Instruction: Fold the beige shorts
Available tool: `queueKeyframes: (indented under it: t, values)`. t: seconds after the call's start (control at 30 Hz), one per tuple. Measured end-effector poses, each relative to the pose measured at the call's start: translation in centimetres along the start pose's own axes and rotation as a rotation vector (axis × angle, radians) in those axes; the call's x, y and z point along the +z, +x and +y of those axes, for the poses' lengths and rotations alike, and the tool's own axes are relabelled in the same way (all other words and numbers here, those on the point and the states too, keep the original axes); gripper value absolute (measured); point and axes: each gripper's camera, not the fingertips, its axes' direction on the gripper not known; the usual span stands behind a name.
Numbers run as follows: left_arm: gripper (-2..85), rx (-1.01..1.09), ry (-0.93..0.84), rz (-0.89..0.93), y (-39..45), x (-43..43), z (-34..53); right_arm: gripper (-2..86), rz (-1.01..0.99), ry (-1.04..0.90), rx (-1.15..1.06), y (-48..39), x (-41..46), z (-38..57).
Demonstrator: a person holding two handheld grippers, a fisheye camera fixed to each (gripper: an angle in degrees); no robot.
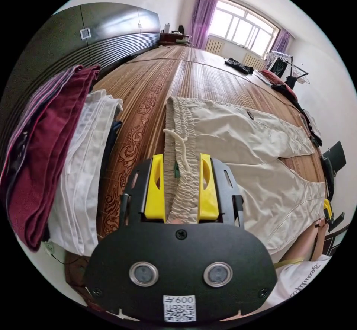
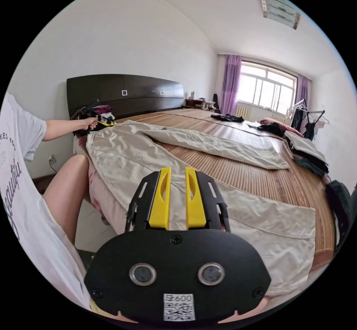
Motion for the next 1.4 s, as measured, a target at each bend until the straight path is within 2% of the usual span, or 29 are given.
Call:
queueKeyframes:
  t: [0.1, 0.23, 0.4, 0.5, 0.6, 0.67, 0.7, 0.77, 0.87, 1.03, 1.17, 1.3, 1.4]
  values:
    - [8.1, 0.033, -0.058, 0.024, 1.3, 1.1, -2.7, 2.7, 0.031, -0.016, 0.049, 1.1, -0.3, 0.8]
    - [4.2, 0.131, -0.062, -0.158, 4.8, -0.9, -5.8, 1.9, 0.002, -0.037, 0.076, 1.9, 0.6, 1.0]
    - [2.8, 0.22, -0.041, -0.072, 6.8, -5.2, -9.2, 0.3, -0.022, -0.031, 0.07, 1.9, 2.0, 0.7]
    - [2.2, 0.193, 0.044, 0.015, 6.8, -9.2, -11.2, -0.4, -0.05, -0.021, 0.08, 2.3, 2.4, 0.9]
    - [1.8, 0.145, 0.284, 0.189, 6.4, -15.1, -12.5, -0.6, -0.051, -0.033, 0.086, 3.0, 2.8, 1.6]
    - [1.5, -0.03, 0.46, 0.273, 4.6, -17.1, -12.8, -0.7, -0.067, -0.051, 0.102, 3.6, 3.3, 2.2]
    - [1.5, -0.067, 0.466, 0.263, 4.3, -16.7, -12.9, -0.7, -0.073, -0.055, 0.103, 3.7, 3.4, 2.4]
    - [1.4, -0.166, 0.277, 0.081, 4.0, -12.5, -14.1, -0.8, -0.078, -0.066, 0.097, 3.9, 3.8, 2.9]
    - [1.4, -0.185, 0.074, -0.067, 4.9, -6.5, -14.3, -0.8, -0.063, -0.06, 0.097, 4.1, 3.9, 3.5]
    - [1.4, -0.144, 0.055, -0.151, 7.6, -5.4, -15.5, -0.8, -0.084, -0.053, 0.102, 4.6, 4.4, 4.4]
    - [1.5, -0.128, 0.068, -0.172, 9.4, -5.9, -15.8, -0.8, -0.175, -0.014, 0.11, 4.5, 5.9, 4.9]
    - [1.7, -0.106, 0.058, -0.223, 11.5, -6.5, -16.4, -0.8, -0.21, -0.056, 0.057, 3.5, 8.5, 5.7]
    - [1.5, -0.034, 0.201, -0.187, 14.0, -10.7, -17.0, -0.8, -0.238, -0.093, -0.005, 2.7, 9.9, 6.9]
